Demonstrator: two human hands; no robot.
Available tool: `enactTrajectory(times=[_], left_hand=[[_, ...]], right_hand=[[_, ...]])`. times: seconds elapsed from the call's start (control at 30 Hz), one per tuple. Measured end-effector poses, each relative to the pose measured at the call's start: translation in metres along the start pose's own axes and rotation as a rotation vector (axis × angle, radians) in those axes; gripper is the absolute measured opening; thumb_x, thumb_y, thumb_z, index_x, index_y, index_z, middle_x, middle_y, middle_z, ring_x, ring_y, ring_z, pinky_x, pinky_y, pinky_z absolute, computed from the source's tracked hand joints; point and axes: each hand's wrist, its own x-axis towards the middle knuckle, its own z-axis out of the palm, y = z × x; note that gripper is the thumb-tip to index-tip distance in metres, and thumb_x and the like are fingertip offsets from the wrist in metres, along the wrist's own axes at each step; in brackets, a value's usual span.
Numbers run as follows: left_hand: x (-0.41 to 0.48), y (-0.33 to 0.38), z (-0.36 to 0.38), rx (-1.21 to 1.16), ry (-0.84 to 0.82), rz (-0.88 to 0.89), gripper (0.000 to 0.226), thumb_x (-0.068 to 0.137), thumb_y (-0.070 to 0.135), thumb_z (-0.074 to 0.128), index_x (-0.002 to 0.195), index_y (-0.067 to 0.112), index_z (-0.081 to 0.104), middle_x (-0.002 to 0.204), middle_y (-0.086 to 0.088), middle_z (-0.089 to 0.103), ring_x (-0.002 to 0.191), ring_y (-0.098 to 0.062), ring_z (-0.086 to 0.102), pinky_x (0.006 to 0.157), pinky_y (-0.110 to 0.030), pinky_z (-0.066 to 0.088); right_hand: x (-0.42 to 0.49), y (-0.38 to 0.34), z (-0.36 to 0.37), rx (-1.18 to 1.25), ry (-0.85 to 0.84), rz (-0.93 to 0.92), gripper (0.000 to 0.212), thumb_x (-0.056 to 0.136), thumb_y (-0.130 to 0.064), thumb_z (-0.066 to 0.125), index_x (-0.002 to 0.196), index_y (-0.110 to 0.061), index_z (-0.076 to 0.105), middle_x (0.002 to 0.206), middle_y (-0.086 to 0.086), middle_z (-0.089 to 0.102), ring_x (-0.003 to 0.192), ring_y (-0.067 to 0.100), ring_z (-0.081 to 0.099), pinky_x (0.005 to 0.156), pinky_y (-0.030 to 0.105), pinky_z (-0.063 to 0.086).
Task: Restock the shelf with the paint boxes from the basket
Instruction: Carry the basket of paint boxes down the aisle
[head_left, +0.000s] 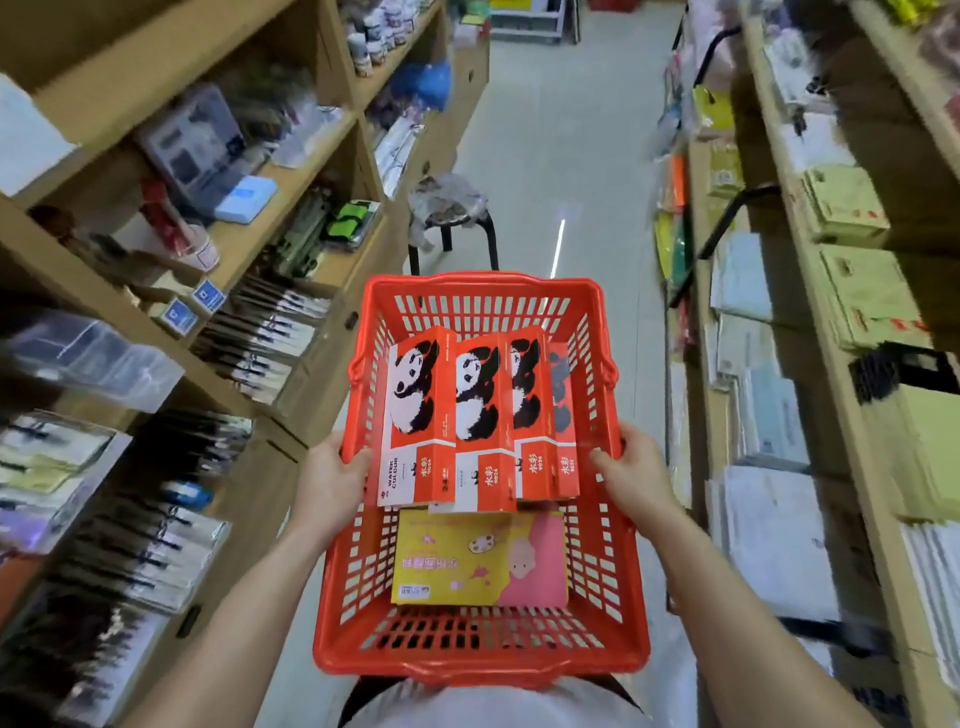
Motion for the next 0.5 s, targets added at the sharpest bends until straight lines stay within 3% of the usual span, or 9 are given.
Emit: enactTrajectory(times=[0.1,0.27,0.4,0.5], left_hand=[[0.074,0.048,0.016,0.01,0.011,0.003,0.01,0.101,0.027,0.057,0.105,0.023,0.065,0.068,0.012,0.077,0.06,-0.007,0.076,0.051,-0.027,0.057],[0.215,0.109,0.041,-0.036,-0.022,-0.014,0.008,0.101,0.032,0.056,0.101,0.029,0.063,0.076,0.015,0.079,0.063,-0.013,0.078,0.058,-0.037,0.062],[0.341,0.152,0.057,-0.065,-0.038,-0.019,0.009,0.101,0.03,0.057,0.098,0.027,0.064,0.081,0.003,0.08,0.066,-0.016,0.079,0.065,-0.045,0.064],[0.429,0.187,0.062,-0.038,-0.038,-0.024,0.009,0.1,0.028,0.058,0.094,0.027,0.064,0.078,0.004,0.08,0.065,-0.012,0.078,0.062,-0.043,0.064]], right_hand=[[0.086,-0.042,-0.01,-0.034,0.006,-0.018,0.019,0.098,-0.009,0.06,0.109,-0.021,0.071,0.102,0.002,0.079,0.091,0.022,0.077,0.084,0.048,0.062],[0.234,-0.1,-0.009,-0.07,0.011,-0.029,0.028,0.097,-0.009,0.062,0.089,-0.036,0.064,0.096,-0.002,0.077,0.088,0.021,0.077,0.083,0.047,0.062],[0.359,-0.144,0.005,-0.097,0.021,-0.019,0.026,0.096,-0.003,0.061,0.094,-0.028,0.068,0.094,0.0,0.077,0.087,0.022,0.076,0.085,0.049,0.062],[0.447,-0.181,0.015,-0.125,0.032,0.004,0.022,0.093,0.0,0.061,0.103,-0.016,0.072,0.098,0.007,0.079,0.089,0.026,0.076,0.086,0.051,0.062]])
